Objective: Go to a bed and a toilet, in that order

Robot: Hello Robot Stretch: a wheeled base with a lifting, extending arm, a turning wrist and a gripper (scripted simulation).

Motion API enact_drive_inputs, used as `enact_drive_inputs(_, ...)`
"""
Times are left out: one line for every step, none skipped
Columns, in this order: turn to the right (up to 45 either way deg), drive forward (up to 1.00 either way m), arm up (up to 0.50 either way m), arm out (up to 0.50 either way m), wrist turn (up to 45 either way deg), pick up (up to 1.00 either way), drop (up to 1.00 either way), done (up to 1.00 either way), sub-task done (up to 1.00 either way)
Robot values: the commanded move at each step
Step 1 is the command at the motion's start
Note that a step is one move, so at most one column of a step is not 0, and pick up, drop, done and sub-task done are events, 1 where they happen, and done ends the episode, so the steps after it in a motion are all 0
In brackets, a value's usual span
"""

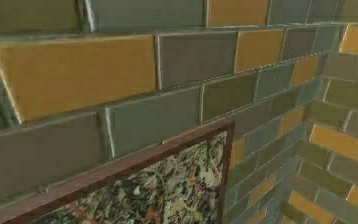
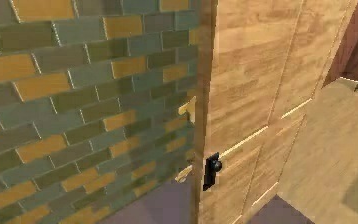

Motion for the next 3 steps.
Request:
enact_drive_inputs(45.0, 0.0, 0.0, 0.0, 0.0, 0.0, 0.0, 0.0, 0.0)
enact_drive_inputs(45.0, 0.0, 0.0, 0.0, 0.0, 0.0, 0.0, 0.0, 0.0)
enact_drive_inputs(45.0, 0.0, 0.0, 0.0, 0.0, 0.0, 0.0, 0.0, 0.0)
